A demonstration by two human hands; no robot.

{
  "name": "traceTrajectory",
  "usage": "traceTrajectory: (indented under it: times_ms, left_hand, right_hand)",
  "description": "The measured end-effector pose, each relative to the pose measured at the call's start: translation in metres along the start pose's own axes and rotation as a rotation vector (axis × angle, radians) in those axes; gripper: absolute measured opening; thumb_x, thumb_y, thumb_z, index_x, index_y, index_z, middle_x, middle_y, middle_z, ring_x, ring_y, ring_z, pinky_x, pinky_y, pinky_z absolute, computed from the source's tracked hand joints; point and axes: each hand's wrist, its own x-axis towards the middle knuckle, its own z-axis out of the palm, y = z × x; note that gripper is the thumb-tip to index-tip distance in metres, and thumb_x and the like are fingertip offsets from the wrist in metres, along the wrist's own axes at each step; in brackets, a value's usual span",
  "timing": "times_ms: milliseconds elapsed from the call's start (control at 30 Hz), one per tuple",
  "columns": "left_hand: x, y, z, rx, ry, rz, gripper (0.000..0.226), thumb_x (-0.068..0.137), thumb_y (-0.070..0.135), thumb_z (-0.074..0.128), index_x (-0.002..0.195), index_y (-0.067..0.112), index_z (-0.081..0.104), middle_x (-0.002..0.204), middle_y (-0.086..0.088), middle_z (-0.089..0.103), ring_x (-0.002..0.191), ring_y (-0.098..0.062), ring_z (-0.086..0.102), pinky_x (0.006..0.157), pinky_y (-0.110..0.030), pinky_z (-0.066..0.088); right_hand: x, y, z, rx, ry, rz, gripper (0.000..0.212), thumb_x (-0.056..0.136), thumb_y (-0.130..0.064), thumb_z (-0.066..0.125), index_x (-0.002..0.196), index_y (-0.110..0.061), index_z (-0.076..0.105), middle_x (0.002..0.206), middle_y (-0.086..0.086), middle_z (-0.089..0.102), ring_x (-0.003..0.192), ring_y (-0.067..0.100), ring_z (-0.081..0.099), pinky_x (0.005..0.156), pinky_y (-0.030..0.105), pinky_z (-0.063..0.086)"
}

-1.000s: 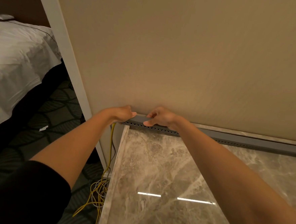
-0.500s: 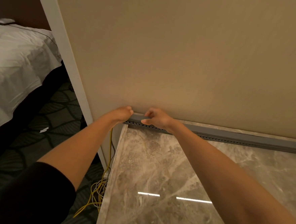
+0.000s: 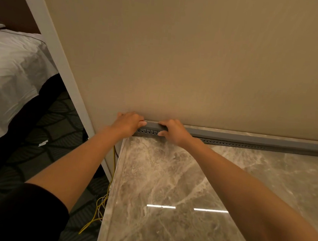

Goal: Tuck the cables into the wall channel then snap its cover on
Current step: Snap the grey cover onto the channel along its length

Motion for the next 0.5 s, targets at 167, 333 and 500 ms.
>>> traceTrajectory:
  times_ms: [167, 333, 500]
  left_hand:
    - [0.001, 0.004, 0.001, 0.023, -0.067, 0.169, 0.025, 0.091, 0.016, 0.055, 0.114, 0.007, 0.059, 0.118, -0.017, 0.061, 0.108, -0.032, 0.056, 0.087, -0.037, 0.044]
    - [-0.006, 0.003, 0.012, 0.313, -0.004, 0.241, 0.046, 0.096, 0.008, 0.041, 0.141, 0.005, 0.032, 0.134, -0.017, 0.05, 0.118, -0.034, 0.052, 0.094, -0.043, 0.047]
    - [-0.016, 0.003, 0.019, 0.497, 0.132, 0.314, 0.055, 0.077, 0.006, 0.066, 0.126, -0.012, 0.049, 0.114, -0.026, 0.065, 0.096, -0.035, 0.066, 0.078, -0.034, 0.055]
  right_hand:
    - [0.001, 0.0, 0.009, -0.131, 0.04, -0.031, 0.03, 0.093, -0.015, 0.054, 0.119, 0.0, 0.056, 0.12, 0.02, 0.06, 0.11, 0.036, 0.054, 0.087, 0.037, 0.043]
    - [-0.002, 0.001, 0.011, -0.232, 0.077, -0.099, 0.03, 0.096, -0.015, 0.048, 0.121, 0.001, 0.052, 0.121, 0.02, 0.058, 0.11, 0.035, 0.054, 0.089, 0.038, 0.041]
    - [-0.005, 0.003, 0.017, -0.415, 0.095, -0.205, 0.043, 0.101, -0.016, 0.037, 0.138, 0.004, 0.033, 0.136, 0.02, 0.044, 0.12, 0.036, 0.045, 0.104, 0.041, 0.032]
